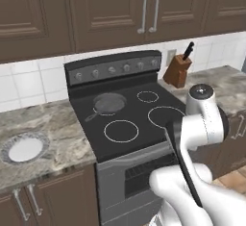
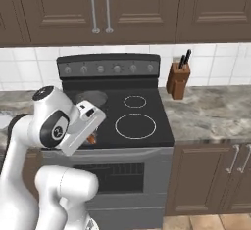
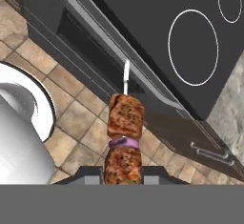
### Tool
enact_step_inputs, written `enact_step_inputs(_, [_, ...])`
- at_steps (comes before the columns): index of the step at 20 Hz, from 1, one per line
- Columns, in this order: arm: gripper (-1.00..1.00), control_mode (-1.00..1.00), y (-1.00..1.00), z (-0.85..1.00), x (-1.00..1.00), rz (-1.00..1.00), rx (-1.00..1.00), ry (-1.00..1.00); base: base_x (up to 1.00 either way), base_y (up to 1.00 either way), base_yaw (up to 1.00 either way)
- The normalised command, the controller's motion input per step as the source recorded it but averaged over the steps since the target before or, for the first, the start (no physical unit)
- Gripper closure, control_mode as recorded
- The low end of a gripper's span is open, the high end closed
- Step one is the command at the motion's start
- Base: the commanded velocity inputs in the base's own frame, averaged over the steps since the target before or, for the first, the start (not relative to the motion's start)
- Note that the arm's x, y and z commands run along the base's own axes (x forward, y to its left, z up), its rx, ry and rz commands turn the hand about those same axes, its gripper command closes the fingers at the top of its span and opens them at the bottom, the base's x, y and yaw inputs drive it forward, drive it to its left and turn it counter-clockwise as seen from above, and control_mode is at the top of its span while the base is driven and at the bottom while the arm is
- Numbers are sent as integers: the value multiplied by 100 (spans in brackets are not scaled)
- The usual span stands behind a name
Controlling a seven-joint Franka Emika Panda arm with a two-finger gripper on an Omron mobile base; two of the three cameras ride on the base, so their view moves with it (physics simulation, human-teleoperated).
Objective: Place the cold items (potato and kiwi) from the fridge in one tupperware on the dining counter. Place the warm items (kebab skewer and hot dog) in the stove area in another tupperware.
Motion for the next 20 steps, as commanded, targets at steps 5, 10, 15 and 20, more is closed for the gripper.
enact_step_inputs(5, [100, 100, 0, 0, 0, 0, 0, 0, -19, -73, -45])
enact_step_inputs(10, [100, 100, 0, 0, 0, 0, 0, 0, 17, -22, -69])
enact_step_inputs(15, [100, 100, 0, 0, 0, 0, 0, 0, 31, -29, -76])
enact_step_inputs(20, [100, 100, 0, 0, 0, 0, 0, 0, 57, -19, -72])
